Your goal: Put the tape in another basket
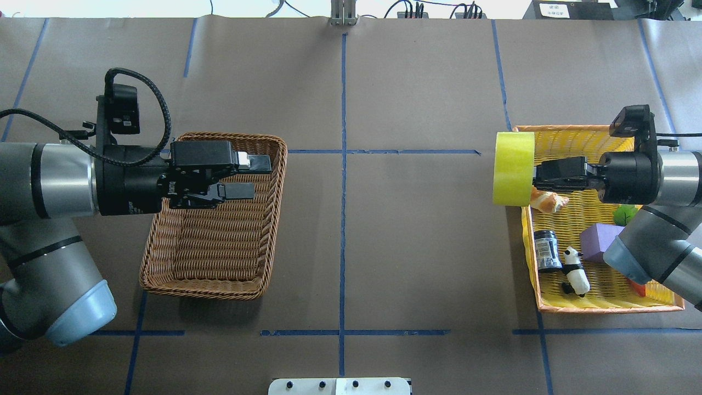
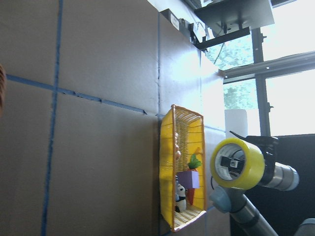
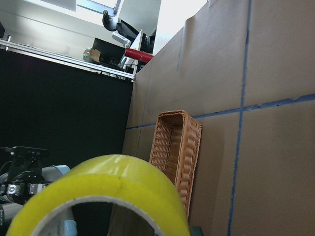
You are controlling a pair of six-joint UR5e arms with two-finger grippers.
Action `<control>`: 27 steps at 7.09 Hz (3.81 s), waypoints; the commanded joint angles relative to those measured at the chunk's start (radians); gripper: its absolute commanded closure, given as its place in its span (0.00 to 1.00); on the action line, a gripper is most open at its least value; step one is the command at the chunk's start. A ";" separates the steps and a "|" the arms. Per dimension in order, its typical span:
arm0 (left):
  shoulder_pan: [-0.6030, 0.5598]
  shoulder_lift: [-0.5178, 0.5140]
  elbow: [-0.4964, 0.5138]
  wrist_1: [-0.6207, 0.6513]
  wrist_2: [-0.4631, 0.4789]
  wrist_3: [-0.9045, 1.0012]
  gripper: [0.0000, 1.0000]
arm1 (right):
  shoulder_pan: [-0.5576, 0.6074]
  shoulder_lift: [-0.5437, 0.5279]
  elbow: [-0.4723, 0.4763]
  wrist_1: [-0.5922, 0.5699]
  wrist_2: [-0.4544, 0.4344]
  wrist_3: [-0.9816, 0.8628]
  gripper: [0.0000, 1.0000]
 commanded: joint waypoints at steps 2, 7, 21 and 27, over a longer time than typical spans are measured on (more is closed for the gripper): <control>0.158 -0.081 -0.001 -0.083 0.173 -0.087 0.00 | -0.140 0.010 0.114 0.008 -0.113 0.055 1.00; 0.211 -0.126 0.001 -0.083 0.173 -0.089 0.00 | -0.402 0.083 0.145 -0.007 -0.323 0.046 1.00; 0.352 -0.197 0.025 -0.071 0.350 -0.078 0.00 | -0.477 0.131 0.143 -0.019 -0.380 0.001 1.00; 0.354 -0.229 0.058 -0.071 0.358 -0.077 0.40 | -0.495 0.137 0.145 -0.019 -0.380 -0.015 1.00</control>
